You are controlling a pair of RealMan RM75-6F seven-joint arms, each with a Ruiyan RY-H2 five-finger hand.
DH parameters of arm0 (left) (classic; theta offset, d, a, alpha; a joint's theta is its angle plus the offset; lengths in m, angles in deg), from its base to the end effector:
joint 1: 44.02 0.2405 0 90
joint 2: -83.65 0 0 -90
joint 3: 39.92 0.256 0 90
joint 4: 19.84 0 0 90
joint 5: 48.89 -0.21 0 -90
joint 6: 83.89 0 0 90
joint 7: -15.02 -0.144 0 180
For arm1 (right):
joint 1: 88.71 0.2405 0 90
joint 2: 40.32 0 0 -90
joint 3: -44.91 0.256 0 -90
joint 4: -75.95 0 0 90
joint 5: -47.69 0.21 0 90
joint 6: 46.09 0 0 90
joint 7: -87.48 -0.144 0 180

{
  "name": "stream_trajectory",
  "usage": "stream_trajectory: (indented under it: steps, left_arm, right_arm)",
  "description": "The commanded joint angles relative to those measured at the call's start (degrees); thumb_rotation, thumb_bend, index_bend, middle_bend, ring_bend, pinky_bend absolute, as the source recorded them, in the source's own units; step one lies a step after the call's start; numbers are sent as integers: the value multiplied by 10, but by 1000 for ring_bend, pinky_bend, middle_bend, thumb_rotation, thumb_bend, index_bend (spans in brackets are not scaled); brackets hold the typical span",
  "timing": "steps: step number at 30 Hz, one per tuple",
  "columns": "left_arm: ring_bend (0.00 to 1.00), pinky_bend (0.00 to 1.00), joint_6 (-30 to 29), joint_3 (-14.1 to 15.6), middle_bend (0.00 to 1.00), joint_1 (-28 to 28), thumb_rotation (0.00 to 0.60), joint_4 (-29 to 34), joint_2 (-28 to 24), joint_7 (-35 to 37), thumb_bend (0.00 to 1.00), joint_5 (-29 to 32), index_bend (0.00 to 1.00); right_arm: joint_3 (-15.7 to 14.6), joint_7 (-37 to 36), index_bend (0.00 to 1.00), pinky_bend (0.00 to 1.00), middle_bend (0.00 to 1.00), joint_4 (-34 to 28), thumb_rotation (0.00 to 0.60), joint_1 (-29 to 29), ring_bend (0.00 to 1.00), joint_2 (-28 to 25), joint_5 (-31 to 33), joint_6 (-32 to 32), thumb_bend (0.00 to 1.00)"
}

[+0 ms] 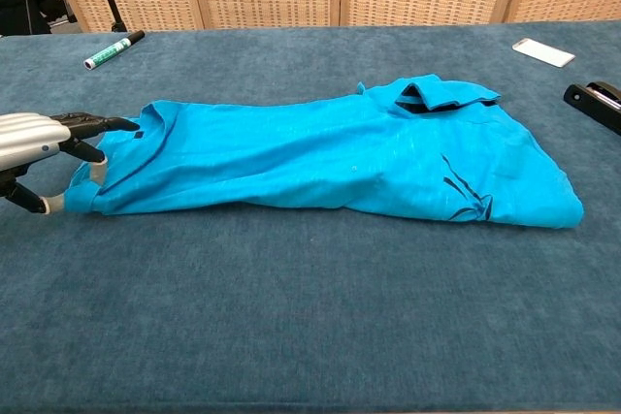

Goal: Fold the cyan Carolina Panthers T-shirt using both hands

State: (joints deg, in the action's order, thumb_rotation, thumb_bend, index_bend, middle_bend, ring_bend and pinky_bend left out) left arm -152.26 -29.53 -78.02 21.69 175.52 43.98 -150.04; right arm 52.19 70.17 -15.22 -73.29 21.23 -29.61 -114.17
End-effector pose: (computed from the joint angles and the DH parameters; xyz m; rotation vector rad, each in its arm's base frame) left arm -0.3026 0.3178 0.0121 -2.1380 -0.8222 -0.8904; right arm -0.3068 -0.2535 0.1579 1.3513 -1.2174 1.0216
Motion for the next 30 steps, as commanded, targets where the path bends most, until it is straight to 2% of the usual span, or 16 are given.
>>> stream_trajectory:
  steps: [1, 11, 19, 30]
  left_arm:
    - [0, 0, -2, 2, 0, 1, 600, -4, 0, 2, 485, 0, 661]
    - [0, 0, -7, 2, 0, 5, 600, -25, 1, 11, 548, 4, 717]
    - [0, 0, -4, 13, 0, 17, 600, -58, -9, 34, 561, 7, 726]
    - [0, 0, -19, 13, 0, 27, 600, -98, -17, 58, 576, 11, 726]
  right_arm:
    - [0, -2, 0, 0, 0, 0, 600, 0, 0, -1, -1, 0, 0]
    - [-2, -5, 0, 0, 0, 0, 600, 0, 0, -2, -4, 3, 0]
    - [-3, -2, 0, 0, 0, -1, 600, 1, 0, -1, -5, 5, 0]
    - [-4, 1, 0, 0, 0, -2, 600, 1, 0, 0, -6, 4, 0]
